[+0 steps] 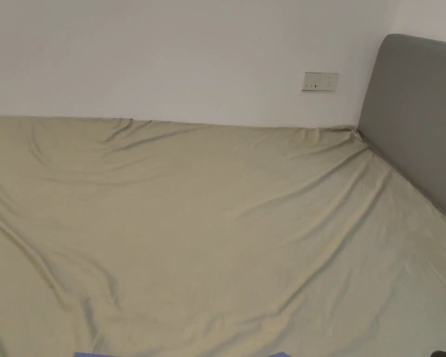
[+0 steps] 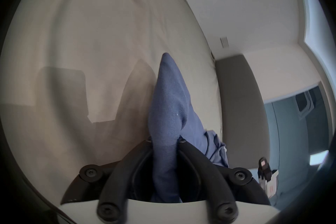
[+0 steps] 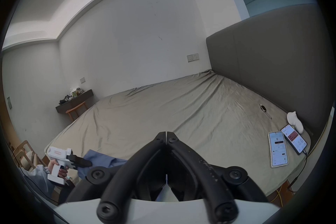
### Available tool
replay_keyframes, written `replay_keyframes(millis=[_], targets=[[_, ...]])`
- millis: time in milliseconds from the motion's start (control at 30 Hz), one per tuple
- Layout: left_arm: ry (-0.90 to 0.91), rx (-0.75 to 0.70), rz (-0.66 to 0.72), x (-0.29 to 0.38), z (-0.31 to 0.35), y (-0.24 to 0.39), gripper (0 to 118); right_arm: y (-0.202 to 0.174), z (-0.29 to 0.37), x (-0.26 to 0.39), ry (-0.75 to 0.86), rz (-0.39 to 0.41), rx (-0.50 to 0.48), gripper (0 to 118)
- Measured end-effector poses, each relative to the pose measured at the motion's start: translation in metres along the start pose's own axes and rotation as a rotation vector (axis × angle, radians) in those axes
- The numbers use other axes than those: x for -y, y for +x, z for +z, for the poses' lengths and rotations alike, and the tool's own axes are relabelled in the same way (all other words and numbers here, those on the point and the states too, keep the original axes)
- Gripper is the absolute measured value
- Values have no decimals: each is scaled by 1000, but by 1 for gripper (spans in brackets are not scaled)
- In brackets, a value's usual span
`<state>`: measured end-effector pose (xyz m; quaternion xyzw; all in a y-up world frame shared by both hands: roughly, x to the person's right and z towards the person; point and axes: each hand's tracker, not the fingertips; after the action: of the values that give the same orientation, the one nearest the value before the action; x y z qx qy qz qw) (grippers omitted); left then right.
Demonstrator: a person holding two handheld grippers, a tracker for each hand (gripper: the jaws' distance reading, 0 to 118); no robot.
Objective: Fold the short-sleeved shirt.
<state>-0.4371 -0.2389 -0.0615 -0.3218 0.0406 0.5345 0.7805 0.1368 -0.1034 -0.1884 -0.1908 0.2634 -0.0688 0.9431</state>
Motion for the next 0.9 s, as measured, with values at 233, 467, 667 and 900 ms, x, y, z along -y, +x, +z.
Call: replay_keyframes(millis=[233, 467, 667, 900], targets=[[93, -206, -102, -31, 63, -10, 12, -1, -7, 3, 10, -31, -50, 1], [-51, -142, -467, -11, -5, 77, 12, -10, -13, 7, 1, -43, -105, 1], [-218, -173, -727, 69, -121, 147, 12, -7, -2, 8, 23, -56, -105, 1], [-185, -151, -733, 102, -143, 159, 97, -4, 10, 15, 23, -64, -96, 1]])
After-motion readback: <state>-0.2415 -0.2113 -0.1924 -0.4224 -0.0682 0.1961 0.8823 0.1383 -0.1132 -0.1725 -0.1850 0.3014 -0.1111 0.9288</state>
